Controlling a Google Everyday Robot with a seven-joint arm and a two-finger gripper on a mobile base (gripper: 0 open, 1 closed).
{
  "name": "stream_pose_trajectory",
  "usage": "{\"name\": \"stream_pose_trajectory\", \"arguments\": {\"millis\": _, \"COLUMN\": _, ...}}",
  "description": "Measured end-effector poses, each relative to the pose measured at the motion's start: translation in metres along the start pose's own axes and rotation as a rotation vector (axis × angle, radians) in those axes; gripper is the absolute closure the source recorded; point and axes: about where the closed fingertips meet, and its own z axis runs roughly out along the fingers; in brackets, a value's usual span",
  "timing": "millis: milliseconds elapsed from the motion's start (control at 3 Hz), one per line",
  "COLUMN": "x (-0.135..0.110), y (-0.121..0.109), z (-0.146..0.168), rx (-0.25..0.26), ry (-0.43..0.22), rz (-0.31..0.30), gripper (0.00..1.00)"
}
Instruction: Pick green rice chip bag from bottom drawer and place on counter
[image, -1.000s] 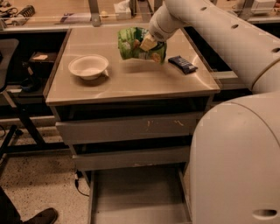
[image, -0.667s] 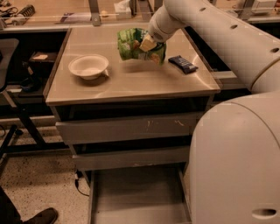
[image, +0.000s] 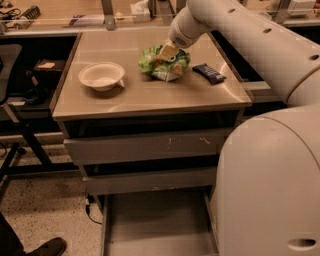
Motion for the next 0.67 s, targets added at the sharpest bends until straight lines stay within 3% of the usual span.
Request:
{"name": "stream_pose_trajectory", "arguments": {"millis": 333, "x": 0.0000, "y": 0.0000, "z": 0.0000, "rx": 0.000, "ry": 0.000, "rz": 0.000, "gripper": 0.00}}
{"name": "stream_pose_trajectory", "arguments": {"millis": 667, "x": 0.0000, "y": 0.0000, "z": 0.0000, "rx": 0.000, "ry": 0.000, "rz": 0.000, "gripper": 0.00}}
